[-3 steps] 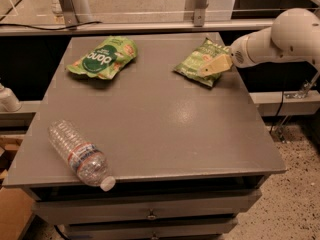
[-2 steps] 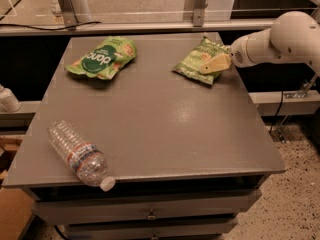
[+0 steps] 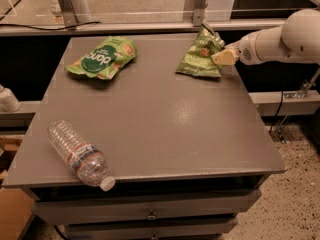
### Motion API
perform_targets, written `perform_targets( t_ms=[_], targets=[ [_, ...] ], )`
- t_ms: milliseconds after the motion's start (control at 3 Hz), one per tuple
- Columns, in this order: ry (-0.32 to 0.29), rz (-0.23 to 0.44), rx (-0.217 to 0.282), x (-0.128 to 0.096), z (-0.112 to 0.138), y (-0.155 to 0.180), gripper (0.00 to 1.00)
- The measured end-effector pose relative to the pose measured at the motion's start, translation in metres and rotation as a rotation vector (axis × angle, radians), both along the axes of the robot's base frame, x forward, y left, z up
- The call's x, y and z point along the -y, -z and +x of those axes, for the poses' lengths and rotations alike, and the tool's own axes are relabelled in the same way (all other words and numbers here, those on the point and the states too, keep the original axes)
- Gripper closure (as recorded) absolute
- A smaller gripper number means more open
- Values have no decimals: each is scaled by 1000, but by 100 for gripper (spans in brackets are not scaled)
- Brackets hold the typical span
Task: Pick green jalapeno chip bag
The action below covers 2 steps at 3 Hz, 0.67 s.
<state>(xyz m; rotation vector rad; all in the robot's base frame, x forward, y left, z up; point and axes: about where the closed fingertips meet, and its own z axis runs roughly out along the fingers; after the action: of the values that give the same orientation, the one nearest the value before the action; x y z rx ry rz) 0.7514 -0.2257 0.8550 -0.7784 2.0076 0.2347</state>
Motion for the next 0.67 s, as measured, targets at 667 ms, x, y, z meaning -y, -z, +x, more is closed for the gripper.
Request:
perform_targets(
  t_ms=[667],
  targets=[
    [-85,112,27,-21,-32,-30,100]
  ],
)
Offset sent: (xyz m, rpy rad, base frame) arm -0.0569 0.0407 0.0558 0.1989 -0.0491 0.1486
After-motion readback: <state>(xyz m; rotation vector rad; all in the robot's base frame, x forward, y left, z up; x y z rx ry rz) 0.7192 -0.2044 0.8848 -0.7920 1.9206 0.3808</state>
